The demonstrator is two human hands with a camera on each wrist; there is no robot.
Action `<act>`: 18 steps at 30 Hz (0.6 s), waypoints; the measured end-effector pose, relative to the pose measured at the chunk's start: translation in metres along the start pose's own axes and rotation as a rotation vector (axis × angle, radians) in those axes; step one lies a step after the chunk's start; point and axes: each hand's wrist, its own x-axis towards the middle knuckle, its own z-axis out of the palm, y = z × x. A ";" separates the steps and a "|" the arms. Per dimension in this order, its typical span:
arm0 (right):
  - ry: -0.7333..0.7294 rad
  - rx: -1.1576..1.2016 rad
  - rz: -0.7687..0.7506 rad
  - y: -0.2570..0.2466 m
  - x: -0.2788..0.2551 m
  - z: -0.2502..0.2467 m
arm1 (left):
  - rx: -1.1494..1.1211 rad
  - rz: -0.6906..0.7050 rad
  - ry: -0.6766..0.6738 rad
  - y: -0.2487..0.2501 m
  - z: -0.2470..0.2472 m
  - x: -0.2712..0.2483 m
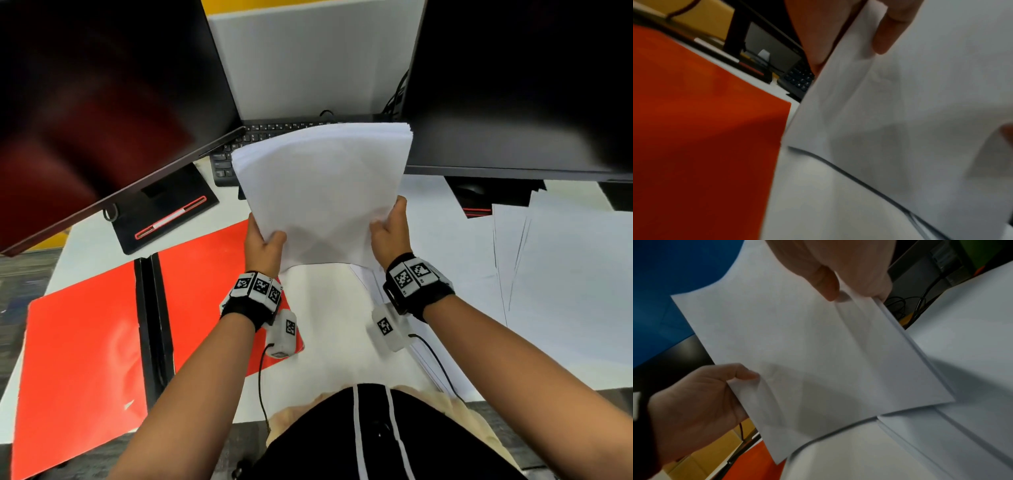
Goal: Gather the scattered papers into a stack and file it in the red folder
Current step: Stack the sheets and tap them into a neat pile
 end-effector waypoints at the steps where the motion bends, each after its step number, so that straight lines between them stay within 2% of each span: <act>1: 0.006 -0.026 -0.016 -0.002 0.001 0.000 | 0.040 0.025 -0.027 0.003 -0.003 0.002; 4: 0.055 -0.092 -0.073 -0.013 0.006 -0.007 | 0.157 0.090 -0.107 0.015 -0.008 0.005; 7: 0.097 -0.138 -0.067 -0.024 0.010 -0.019 | 0.179 0.068 -0.208 0.028 -0.009 0.001; 11: 0.072 -0.273 0.129 -0.019 0.008 -0.034 | 0.136 -0.121 -0.297 0.024 -0.007 -0.009; 14: 0.014 -0.289 0.251 -0.006 0.000 -0.047 | 0.154 -0.248 -0.337 0.009 -0.004 -0.022; 18: -0.020 -0.231 0.340 0.010 -0.010 -0.069 | 0.122 -0.304 -0.332 -0.006 0.009 -0.035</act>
